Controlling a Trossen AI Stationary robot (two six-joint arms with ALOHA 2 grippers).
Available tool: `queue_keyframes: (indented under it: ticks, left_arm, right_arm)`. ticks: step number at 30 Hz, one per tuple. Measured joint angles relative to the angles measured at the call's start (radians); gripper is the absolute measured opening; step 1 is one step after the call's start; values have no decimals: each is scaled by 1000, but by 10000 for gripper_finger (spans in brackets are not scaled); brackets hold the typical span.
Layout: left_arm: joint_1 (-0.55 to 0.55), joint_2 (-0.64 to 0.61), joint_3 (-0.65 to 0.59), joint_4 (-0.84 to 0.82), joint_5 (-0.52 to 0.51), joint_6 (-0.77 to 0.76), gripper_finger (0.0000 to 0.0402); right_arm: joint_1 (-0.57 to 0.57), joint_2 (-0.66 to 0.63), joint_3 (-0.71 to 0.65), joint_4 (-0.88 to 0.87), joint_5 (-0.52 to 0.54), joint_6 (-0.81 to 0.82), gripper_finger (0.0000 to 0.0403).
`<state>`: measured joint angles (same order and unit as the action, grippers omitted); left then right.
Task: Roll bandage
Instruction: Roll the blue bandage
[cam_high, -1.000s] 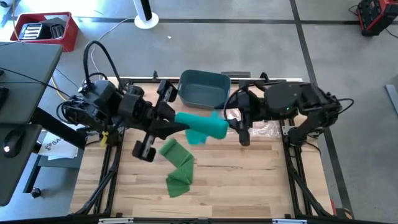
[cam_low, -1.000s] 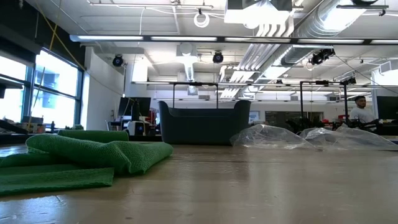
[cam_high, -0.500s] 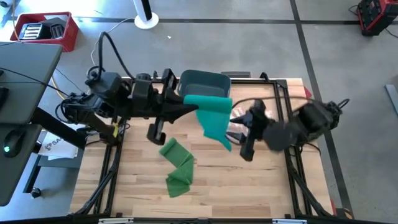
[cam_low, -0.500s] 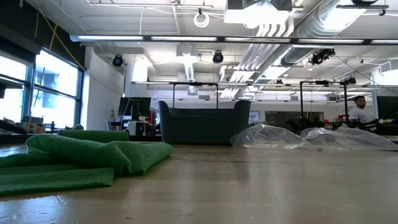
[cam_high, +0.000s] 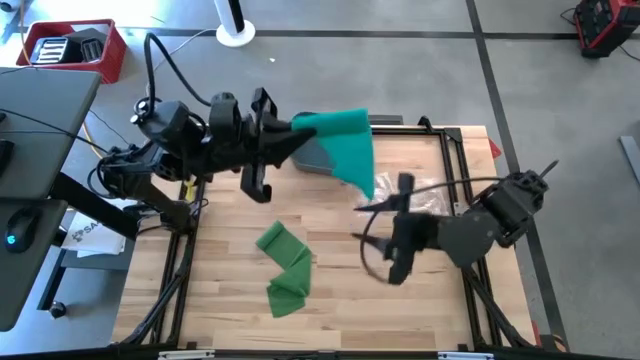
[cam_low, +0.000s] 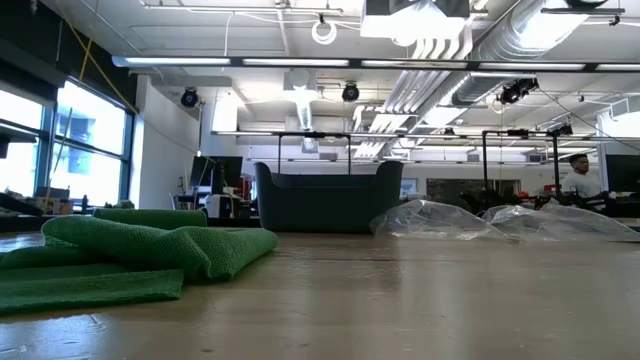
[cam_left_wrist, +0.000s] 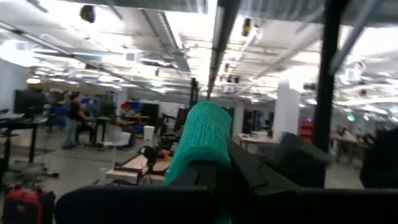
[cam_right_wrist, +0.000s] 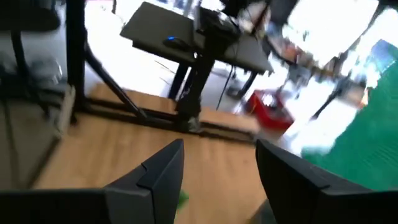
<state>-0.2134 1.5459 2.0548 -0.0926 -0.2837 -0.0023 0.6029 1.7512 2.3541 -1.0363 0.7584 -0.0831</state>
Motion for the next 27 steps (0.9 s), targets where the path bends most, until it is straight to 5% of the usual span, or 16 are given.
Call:
queue_keyframes:
  ticks: [6,17,27]
  left_arm:
    - [16,-3,0,-4,-41,-45,5]
    - [21,-6,0,-28,-40,-100,5]
    - [28,-7,0,-72,-35,-94,5]
  right_arm:
    - [-6,51,-1,16,87,-289,205]
    - [-56,165,-1,-66,603,-886,220]
    - [-161,181,-1,-147,697,-776,220]
